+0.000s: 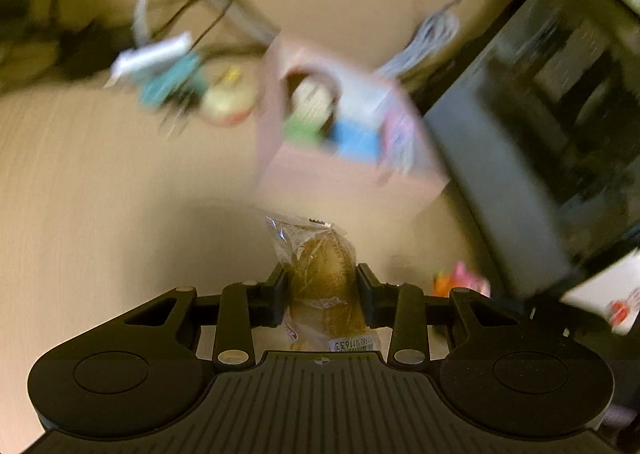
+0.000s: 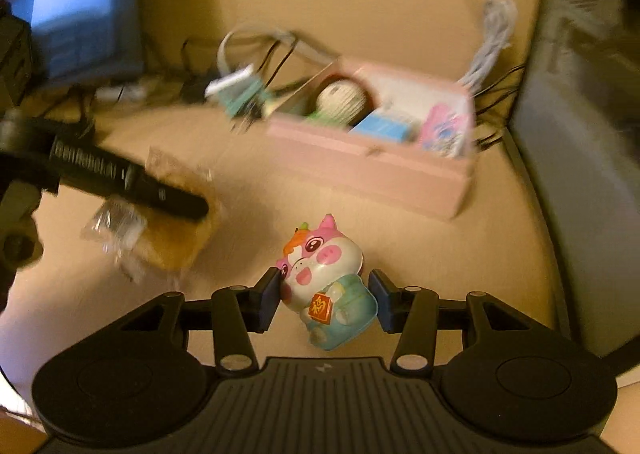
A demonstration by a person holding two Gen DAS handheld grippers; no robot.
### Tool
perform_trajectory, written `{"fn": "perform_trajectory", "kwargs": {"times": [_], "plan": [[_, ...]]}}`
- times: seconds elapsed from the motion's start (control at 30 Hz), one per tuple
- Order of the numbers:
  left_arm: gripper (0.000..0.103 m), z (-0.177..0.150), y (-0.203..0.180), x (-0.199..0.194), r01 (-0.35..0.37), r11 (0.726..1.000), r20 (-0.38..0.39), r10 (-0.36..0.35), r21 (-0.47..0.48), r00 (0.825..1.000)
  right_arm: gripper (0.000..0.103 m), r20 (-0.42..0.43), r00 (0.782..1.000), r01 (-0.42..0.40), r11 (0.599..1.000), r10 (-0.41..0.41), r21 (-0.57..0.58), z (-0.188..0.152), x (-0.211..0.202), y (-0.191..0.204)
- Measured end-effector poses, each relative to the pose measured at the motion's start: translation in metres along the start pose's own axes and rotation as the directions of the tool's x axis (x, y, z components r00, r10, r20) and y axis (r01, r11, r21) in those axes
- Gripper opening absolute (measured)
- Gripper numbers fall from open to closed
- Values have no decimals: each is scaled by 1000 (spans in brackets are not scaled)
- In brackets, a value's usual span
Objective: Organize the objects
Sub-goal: 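Carry the bread roll into the pink box while the right gripper holds the cat, then lower the pink cat figurine into the pink box and open the right gripper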
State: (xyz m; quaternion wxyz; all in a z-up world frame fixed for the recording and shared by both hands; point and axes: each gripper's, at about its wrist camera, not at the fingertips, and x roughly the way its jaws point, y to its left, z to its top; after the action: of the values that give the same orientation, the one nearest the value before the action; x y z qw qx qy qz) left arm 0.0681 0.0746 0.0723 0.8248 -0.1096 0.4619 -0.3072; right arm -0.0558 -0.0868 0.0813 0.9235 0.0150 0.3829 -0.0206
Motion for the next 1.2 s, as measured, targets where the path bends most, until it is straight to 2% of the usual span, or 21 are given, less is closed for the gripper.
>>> {"fn": "perform_trajectory", "kwargs": {"times": [0.13, 0.27, 0.33, 0.4, 0.53, 0.63, 0.73, 0.83, 0.93, 1.0, 1.13, 1.17, 1.2], "plan": [[39, 55, -31, 18, 64, 998, 49, -64, 9, 997, 48, 49, 999, 13, 999, -16, 45, 1, -19, -23], [39, 105, -56, 61, 97, 995, 88, -96, -10, 992, 48, 78, 997, 13, 997, -19, 75, -5, -28, -37], [40, 127, -60, 90, 99, 993, 91, -92, -69, 992, 48, 76, 997, 17, 997, -23, 81, -8, -27, -42], [40, 145, -56, 121, 120, 978, 113, -102, -170, 988, 48, 68, 997, 19, 995, -26, 97, -12, -27, -49], [40, 158, -46, 178, 102, 941, 186, -43, -322, 982, 48, 35, 999, 22, 993, -27, 119, -18, -17, -57], [42, 159, -47, 207, 14, 942, 183, 51, -335, 982, 48, 14, 1000, 24, 997, -25, 77, -23, -9, -58], [41, 158, -55, 209, -18, 960, 190, 74, -279, 979, 48, 9, 1000, 24, 999, -25, 48, -26, -5, -57], [41, 152, -54, 189, 3, 960, 225, 63, -279, 972, 48, 18, 1000, 25, 998, -26, 57, -22, -3, -62], [41, 148, -55, 169, -51, 964, 250, 118, -260, 961, 48, 30, 999, 27, 997, -29, 71, -15, 0, -67], [41, 140, -53, 159, -56, 965, 253, 123, -256, 960, 47, 32, 999, 29, 997, -32, 70, -12, 2, -69], [41, 130, -49, 148, -43, 953, 261, 125, -300, 957, 48, 35, 999, 30, 997, -32, 66, -9, 2, -67], [41, 127, -47, 144, -43, 948, 274, 135, -317, 952, 48, 35, 999, 39, 997, -41, 67, -9, 1, -65], [41, 122, -46, 138, -50, 936, 310, 165, -347, 936, 48, 36, 998, 42, 997, -44, 67, -9, 0, -64]]}}
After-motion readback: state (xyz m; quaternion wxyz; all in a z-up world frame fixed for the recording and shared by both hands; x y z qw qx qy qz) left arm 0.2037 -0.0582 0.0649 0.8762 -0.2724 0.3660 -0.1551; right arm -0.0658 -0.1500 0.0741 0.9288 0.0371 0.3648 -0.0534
